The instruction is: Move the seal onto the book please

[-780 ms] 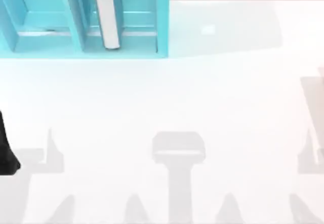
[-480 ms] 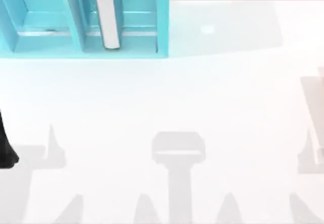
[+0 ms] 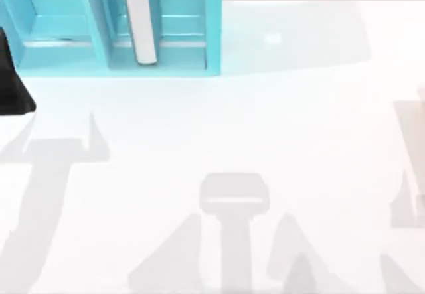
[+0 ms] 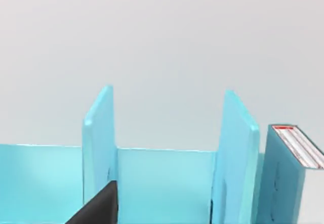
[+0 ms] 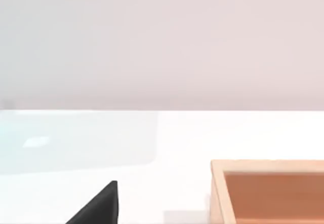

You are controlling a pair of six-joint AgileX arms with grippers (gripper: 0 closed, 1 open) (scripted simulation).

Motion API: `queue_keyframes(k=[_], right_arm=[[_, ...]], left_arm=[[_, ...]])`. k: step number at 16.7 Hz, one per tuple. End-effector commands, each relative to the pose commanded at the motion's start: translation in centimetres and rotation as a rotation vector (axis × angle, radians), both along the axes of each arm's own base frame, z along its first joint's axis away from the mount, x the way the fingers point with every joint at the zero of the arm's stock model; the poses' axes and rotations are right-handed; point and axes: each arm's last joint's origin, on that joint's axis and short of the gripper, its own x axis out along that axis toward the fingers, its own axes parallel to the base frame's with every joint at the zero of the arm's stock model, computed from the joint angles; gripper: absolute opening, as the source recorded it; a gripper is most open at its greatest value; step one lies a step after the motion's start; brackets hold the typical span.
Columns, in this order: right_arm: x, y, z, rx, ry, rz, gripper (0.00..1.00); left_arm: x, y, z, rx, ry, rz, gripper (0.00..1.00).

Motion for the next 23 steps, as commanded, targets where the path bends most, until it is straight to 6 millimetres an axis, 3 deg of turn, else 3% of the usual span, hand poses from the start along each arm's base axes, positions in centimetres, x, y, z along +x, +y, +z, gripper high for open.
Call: queue_keyframes(k=[2,4,7,10,15,23], right_arm=[[0.0,0.0,0.0,0.0,0.0,0.0,1.0],[0.0,0.0,0.0,0.0,0.0,0.0,1.0],[0.0,0.0,0.0,0.0,0.0,0.0,1.0],[0.0,0.0,0.0,0.0,0.0,0.0,1.0],[0.0,0.0,0.0,0.0,0.0,0.0,1.0],[0.0,0.0,0.0,0.0,0.0,0.0,1.0]], left_arm=[[3.7,-1.4,0.2,-0.003,0.03,-0.004,1.0],[7.7,-3.3,-0.9,0.002,0.073,-0.007,1.0],[12.9,-6.6,-4.9,0.02,0.141,-0.013,1.0],[16.0,-9.5,-9.7,0.037,0.183,-0.02,1.0],[17.8,-12.5,-15.0,0.048,0.203,-0.032,1.0],[18.3,-12.7,-15.7,0.049,0.208,-0.033,1.0]])
